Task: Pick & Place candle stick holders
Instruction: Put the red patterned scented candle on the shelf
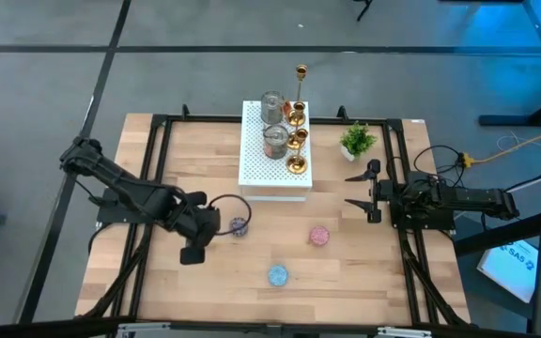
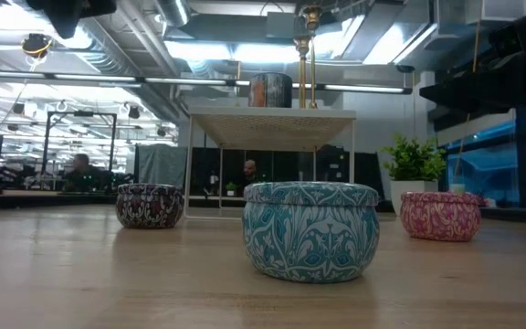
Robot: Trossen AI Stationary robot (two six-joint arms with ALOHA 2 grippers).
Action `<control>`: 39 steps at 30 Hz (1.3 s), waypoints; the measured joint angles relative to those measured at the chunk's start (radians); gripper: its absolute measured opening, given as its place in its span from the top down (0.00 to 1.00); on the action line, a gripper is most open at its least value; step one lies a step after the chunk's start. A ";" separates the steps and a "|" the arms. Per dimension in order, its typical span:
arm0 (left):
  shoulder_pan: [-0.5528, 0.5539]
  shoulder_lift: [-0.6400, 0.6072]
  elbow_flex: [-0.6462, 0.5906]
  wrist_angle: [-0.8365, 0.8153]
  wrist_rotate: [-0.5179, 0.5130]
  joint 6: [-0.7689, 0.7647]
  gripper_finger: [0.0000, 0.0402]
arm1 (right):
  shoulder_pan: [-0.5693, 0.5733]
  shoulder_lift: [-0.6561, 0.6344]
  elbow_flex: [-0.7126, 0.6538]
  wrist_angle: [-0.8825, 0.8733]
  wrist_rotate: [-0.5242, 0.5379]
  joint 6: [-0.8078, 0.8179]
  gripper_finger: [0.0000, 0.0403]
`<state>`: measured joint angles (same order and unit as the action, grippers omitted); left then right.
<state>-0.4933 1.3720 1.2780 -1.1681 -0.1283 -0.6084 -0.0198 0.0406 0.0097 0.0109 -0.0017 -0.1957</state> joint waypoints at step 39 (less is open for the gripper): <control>0.051 0.039 -0.372 0.815 -0.339 0.004 0.23 | 0.000 0.000 0.000 0.000 0.000 0.000 0.28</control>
<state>-0.4427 1.4114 0.9058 -0.3536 -0.4673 -0.6041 -0.0199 0.0406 0.0097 0.0107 -0.0017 -0.1956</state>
